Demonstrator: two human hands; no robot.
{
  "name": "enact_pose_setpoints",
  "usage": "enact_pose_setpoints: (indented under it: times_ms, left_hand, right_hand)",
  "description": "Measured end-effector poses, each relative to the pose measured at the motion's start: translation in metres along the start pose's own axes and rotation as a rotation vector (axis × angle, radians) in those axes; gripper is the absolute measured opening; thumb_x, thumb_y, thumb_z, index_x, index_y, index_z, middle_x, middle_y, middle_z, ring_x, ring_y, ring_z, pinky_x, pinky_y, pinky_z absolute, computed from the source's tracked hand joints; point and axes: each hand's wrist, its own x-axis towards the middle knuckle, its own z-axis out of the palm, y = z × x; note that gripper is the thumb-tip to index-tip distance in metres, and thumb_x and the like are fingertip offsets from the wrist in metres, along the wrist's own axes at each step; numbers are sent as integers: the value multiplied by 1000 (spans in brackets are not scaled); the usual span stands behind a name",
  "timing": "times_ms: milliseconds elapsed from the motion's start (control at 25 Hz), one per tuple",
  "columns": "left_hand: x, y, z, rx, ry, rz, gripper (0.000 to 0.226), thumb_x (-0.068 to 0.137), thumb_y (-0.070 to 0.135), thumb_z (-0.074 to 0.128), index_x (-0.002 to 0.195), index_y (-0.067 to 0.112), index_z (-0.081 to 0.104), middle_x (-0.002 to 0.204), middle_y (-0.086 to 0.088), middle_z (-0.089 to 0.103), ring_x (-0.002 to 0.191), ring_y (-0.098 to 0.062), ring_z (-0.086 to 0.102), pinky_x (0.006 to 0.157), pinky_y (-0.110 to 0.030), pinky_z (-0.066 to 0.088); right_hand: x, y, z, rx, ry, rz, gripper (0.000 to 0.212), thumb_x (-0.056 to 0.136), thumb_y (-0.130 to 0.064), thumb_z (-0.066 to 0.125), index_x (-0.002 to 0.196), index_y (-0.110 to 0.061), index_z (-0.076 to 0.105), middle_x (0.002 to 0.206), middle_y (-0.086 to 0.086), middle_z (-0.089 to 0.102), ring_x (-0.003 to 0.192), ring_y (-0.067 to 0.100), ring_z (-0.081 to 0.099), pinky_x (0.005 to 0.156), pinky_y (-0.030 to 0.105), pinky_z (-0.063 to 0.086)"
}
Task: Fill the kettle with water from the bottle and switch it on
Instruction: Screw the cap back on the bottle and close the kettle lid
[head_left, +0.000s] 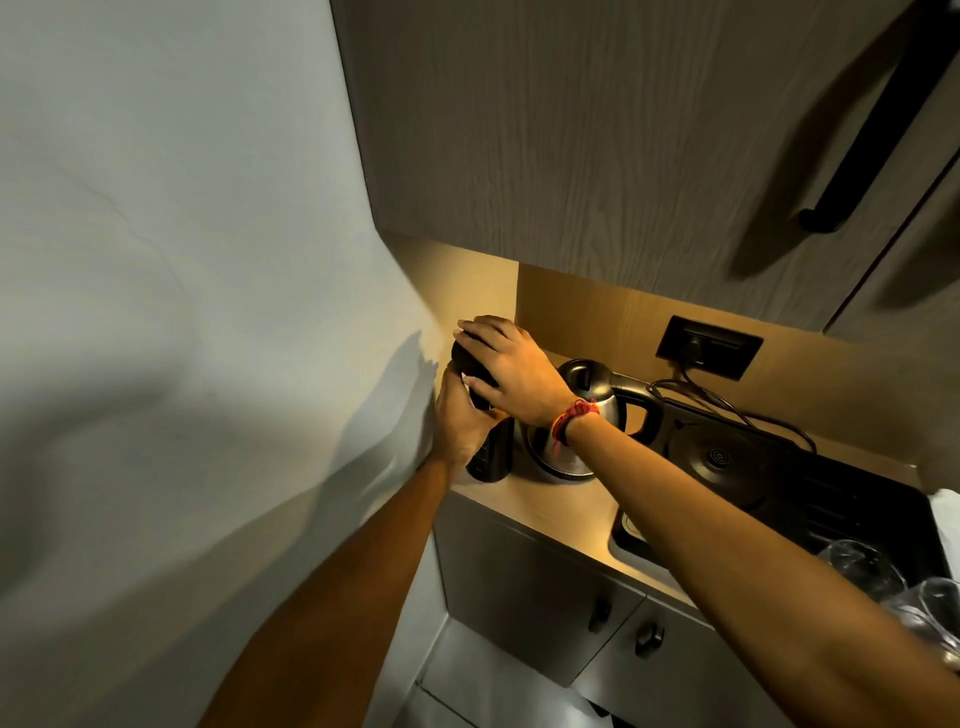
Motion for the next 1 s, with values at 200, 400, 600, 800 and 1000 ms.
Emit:
enact_pose_setpoints:
  times_ms: [200,400,600,800,1000]
  left_hand:
    - [4,-5,-10,101,-25,-11,100,72,36,89,152,16,33,152,-6,46,140,-25,44,109,-41,46]
    - [2,-6,-15,278,-44,27,115,68,54,85,156,23,19,160,-7,33,147,-28,33,114,-50,40]
    - [2,5,-26,435,-6,114,122,67,64,80,159,20,13,165,-7,22,151,-28,24,122,-51,27]
    - [2,50,-37,512,149,520,113,70,79,65,154,13,27,158,-12,31,147,-28,30,120,-46,30]
    - [-23,99,31,602,-214,813,89,83,56,66,149,8,31,148,-12,44,137,-25,41,111,-38,42]
  right_hand:
    - [-16,0,15,213,148,205,64,97,-50,45,151,-19,34,157,0,37,144,24,25,119,39,27]
    - [-13,2,18,271,128,268,65,94,-54,46,150,-23,35,154,0,41,143,25,26,116,43,34]
    - [-13,4,14,172,66,236,69,95,-62,37,154,-27,26,159,-1,34,146,24,25,117,45,33]
    - [-52,36,6,366,263,348,56,103,-53,24,155,-33,19,163,-10,23,150,6,18,122,31,20]
    - [-110,97,2,252,131,646,52,99,-39,46,144,-14,44,148,7,48,138,24,41,116,42,35]
